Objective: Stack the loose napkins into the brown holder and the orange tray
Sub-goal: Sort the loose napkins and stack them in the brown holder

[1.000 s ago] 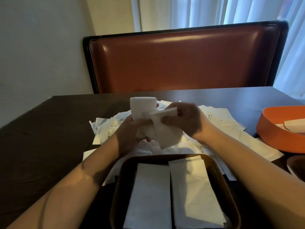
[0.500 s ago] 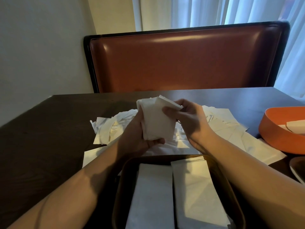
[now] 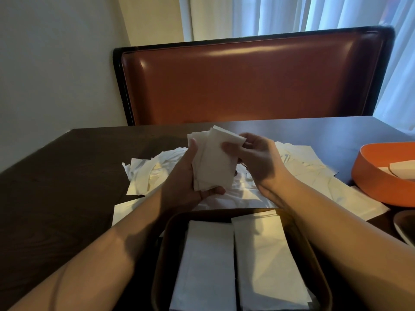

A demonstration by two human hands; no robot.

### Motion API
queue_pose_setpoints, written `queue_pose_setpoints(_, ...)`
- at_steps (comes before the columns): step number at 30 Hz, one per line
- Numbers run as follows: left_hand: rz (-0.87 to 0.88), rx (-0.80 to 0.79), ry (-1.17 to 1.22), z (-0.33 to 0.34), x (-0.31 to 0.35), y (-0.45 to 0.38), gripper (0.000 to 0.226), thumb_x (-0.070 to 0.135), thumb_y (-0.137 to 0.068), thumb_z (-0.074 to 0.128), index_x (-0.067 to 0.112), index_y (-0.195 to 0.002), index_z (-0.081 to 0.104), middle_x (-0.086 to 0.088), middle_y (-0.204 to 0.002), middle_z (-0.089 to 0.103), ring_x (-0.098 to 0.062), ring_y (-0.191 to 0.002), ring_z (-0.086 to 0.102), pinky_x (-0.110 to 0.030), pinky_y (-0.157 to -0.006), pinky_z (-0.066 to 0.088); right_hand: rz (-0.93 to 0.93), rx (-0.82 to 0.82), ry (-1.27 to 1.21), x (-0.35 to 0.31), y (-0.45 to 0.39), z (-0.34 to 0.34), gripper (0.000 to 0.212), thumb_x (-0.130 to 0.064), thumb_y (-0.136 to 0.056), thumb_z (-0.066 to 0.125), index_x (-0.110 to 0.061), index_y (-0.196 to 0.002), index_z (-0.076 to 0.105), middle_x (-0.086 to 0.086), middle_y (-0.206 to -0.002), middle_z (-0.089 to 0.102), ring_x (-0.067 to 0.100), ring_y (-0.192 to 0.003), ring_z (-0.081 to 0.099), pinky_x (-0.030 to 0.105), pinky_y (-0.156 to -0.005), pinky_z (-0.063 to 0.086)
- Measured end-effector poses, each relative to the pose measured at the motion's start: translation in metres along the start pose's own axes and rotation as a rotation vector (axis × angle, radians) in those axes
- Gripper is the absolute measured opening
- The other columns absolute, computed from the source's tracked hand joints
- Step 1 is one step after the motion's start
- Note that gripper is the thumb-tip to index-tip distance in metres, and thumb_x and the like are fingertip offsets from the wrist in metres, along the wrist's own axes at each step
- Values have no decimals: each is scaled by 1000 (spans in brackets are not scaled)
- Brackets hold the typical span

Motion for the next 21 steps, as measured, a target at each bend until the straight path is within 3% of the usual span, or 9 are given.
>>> queue_pose_setpoints(2,-1,-32,18,1,0,0,78,69,-92,18,20,-107,76,-14,-105,68,-28,-92,66,-34,-54,56,14,-3,-25,0,1,0,6,-4,-84,74,-5,-88,70,15,-84,66,24,-78,59,39,-65,46)
queue_pose_setpoints(6,3,-33,9,3,0,-1,79,69,-92,16,23,-100,79,-12,-102,70,-28,-92,68,-32,-49,55,27,-16,-30,-3,2,3,7,0,-84,71,1,-90,67,6,-72,60,5,-54,53,18,-45,43)
queue_pose_setpoints(9,-6,-21,16,2,0,0,75,68,-92,22,18,-99,78,-13,-99,70,-28,-87,69,-32,-48,54,56,-11,-11,0,0,3,9,-4,-84,74,-2,-91,69,2,-74,64,4,-58,56,15,-51,44)
queue_pose_setpoints(12,-3,6,21,2,1,2,75,66,-94,22,17,-95,80,-13,-93,71,-26,-80,69,-31,-49,53,111,3,-30,3,-1,2,10,-7,-83,75,-6,-92,70,2,-81,69,14,-77,60,27,-68,47)
queue_pose_setpoints(14,3,16,37,3,2,2,76,68,-93,20,14,-107,72,-13,-91,71,-25,-78,69,-30,-49,53,162,28,-97,6,-2,0,14,-8,-82,76,-5,-95,71,7,-89,70,24,-90,61,40,-78,47)
queue_pose_setpoints(16,6,13,36,4,3,3,76,71,-92,16,14,-114,62,-13,-90,71,-23,-78,70,-30,-50,54,204,36,-152,7,-1,-1,16,-8,-82,76,-6,-97,71,7,-92,70,28,-95,61,44,-83,48)
queue_pose_setpoints(21,-10,19,-37,3,3,6,80,74,-89,14,15,-116,61,-14,-95,70,-24,-81,71,-30,-49,54,249,-17,-187,5,3,0,11,-7,-84,73,-8,-95,69,7,-91,69,27,-94,63,39,-71,51)
Point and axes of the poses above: each hand's wrist, its own y-axis away from the middle knuckle, its own z-axis out of the palm, x = y × z, the point moved 3 cm from there along -y, towards the middle knuckle
